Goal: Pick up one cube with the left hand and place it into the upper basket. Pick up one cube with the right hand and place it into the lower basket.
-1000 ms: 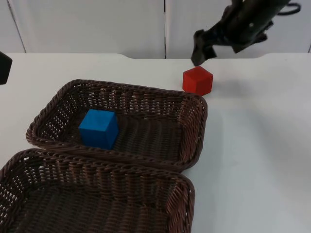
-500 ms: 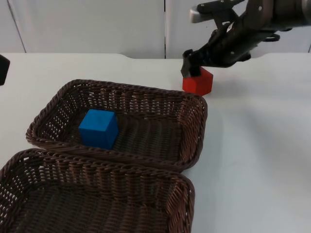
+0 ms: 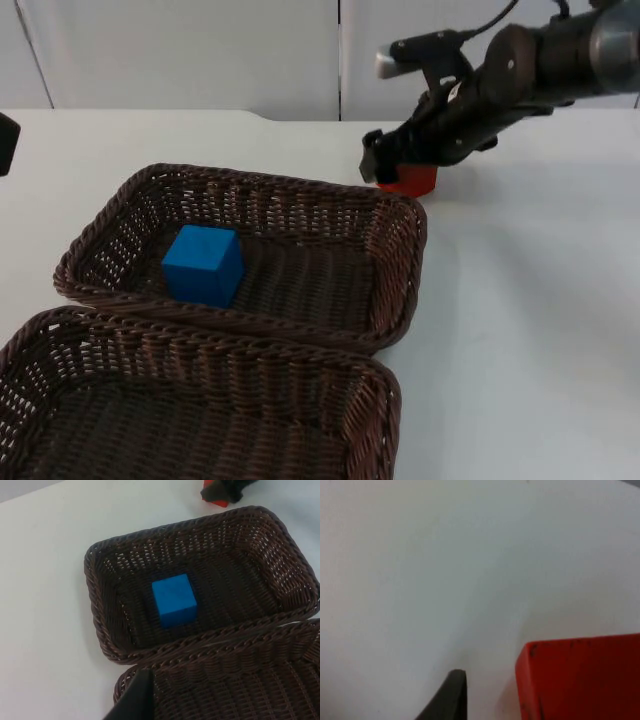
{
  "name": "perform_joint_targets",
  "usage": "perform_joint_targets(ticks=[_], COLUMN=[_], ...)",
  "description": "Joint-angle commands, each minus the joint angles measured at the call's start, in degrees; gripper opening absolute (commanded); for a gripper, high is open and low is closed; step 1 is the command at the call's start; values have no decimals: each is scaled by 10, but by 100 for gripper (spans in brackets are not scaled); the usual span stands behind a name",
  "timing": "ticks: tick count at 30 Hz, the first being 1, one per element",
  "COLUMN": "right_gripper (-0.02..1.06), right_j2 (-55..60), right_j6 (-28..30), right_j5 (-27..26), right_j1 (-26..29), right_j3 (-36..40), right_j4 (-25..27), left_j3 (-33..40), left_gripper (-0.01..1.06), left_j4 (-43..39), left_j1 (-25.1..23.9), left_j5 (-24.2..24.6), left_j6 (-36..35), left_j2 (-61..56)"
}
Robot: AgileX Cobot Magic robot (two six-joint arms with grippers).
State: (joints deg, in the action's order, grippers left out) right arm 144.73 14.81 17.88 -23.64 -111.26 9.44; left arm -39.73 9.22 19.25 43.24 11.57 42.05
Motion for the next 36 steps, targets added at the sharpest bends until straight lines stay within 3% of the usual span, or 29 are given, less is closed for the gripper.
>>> perform_joint_targets(ticks=[1,3,7,9,11,12,17,36], right_gripper=[103,102,91,77,55,55,0,0], right_j2=[1,3,3,3,3,3,-8,-229], right_j6=[-3,-4,-4,-4,-4,-4,-4,-1], right_j5=[-11,-11,-13,-10,1,1,21,200], right_j1=[-2,-2,-2,-2,-2,-2,-2,-2], right_j3=[-5,-5,-5,-5,-5,-5,-5,-5], right_j4=[1,1,-1,-1,-1,-1,-1,-7], left_j3=[2,2,2,2,2,2,2,2], left_gripper=[105,105,105,105,105,105,105,105], left_j4=[-3,-7,-9,-9,-9,-9,-13,-13], left_j1=[4,4,4,4,4,4,4,4], left_j5=[-1,-1,-1,-1,-1,-1,-1,-1], left_j6=[1,1,1,1,1,1,1,1], left_j2=[-3,-3,-3,-3,-3,-3,-3,-3])
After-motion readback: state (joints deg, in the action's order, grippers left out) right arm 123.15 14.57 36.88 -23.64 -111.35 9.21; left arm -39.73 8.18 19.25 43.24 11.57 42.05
